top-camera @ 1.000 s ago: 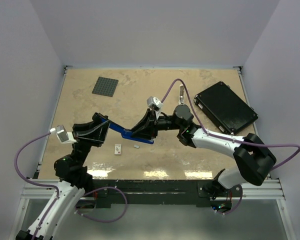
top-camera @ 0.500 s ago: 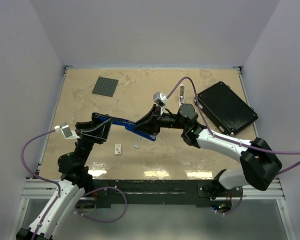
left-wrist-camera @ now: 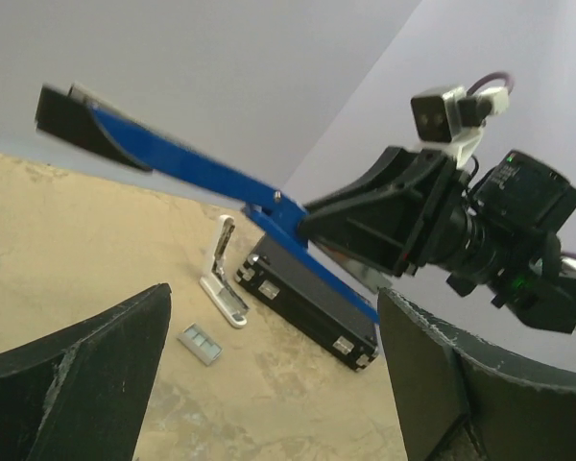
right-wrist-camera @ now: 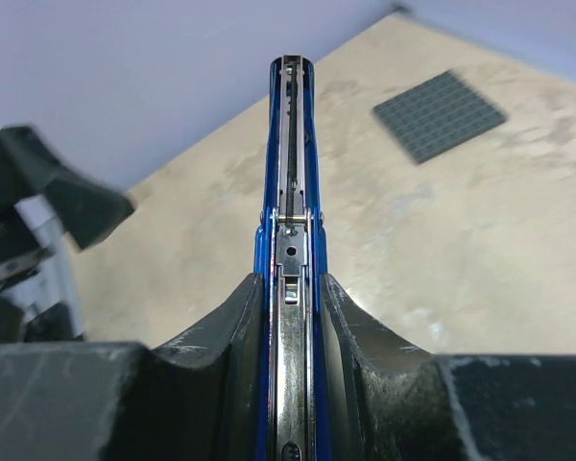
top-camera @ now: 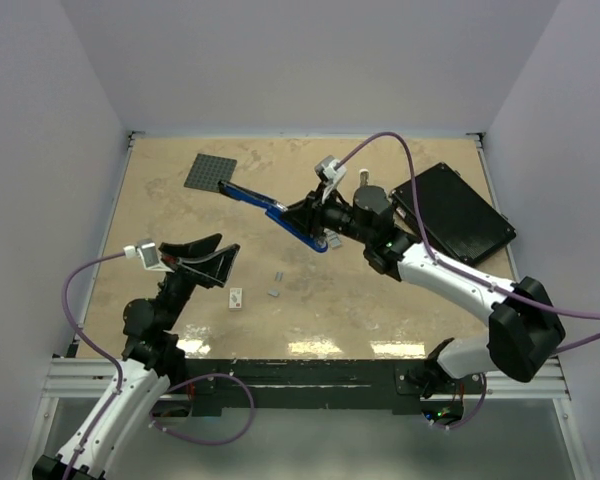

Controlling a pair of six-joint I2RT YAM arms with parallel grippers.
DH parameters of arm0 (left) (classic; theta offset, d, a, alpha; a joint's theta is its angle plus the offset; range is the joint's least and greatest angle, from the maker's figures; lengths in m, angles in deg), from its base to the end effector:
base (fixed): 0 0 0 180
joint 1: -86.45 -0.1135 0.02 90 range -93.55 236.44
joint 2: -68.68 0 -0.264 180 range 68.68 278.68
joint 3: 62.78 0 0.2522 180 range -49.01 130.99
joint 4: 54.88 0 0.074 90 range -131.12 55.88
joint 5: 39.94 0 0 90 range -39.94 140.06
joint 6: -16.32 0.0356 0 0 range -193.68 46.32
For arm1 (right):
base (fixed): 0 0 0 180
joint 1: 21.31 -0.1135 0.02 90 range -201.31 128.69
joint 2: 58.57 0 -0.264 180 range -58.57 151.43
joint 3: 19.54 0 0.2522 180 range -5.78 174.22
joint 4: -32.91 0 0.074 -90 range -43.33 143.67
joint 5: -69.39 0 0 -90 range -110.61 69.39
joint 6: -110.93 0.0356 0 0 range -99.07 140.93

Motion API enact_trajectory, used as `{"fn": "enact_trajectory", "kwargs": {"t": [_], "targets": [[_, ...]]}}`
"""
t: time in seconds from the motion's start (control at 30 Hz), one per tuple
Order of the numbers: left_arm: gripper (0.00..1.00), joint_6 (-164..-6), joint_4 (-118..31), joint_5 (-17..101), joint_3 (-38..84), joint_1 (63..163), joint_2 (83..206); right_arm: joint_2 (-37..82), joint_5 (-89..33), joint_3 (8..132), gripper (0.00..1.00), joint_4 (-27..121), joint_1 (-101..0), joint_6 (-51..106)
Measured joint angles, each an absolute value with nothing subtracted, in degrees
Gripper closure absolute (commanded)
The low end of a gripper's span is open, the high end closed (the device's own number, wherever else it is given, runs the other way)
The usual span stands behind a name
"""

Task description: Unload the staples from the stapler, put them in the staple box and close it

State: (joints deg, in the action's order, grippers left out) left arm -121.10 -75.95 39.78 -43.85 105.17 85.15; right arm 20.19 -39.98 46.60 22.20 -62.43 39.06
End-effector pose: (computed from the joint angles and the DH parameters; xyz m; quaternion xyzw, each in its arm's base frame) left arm 0.1104 -0.0441 0.2427 -0.0627 0.5474 -0.4957 0.6713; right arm 0.2349 0.2208 0.3137 -0.2558 0.6710 0.4439 0.5360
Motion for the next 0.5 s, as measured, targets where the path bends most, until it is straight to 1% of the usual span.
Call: {"fn": "enact_trajectory", "kwargs": {"t": [0.17, 0.27, 0.33, 0.4, 0.5], "targets": [[0.07, -117.4, -67.9, 40.0, -40.7, 105.2, 83.5, 26.0, -33.3, 55.6, 1.0, 26.4, -60.7, 33.6], [0.06, -114.6, -62.4, 41.3, -36.7, 105.2, 83.1, 30.7, -28.2, 59.4, 1.0, 27.7, -59.9, 31.4], [0.03, -112.6, -57.9, 42.2, -33.2, 105.2, 83.2, 34.8, -24.6, 62.1, 1.0, 28.7, -59.4, 30.5], [0.03, -110.1, -52.5, 43.4, -28.9, 105.2, 83.7, 38.9, -22.0, 64.1, 1.0, 29.3, -58.9, 29.6], [0.02, -105.8, -45.7, 44.9, -22.8, 105.2, 84.7, 45.0, -20.9, 66.5, 1.0, 28.9, -58.0, 27.0]]}}
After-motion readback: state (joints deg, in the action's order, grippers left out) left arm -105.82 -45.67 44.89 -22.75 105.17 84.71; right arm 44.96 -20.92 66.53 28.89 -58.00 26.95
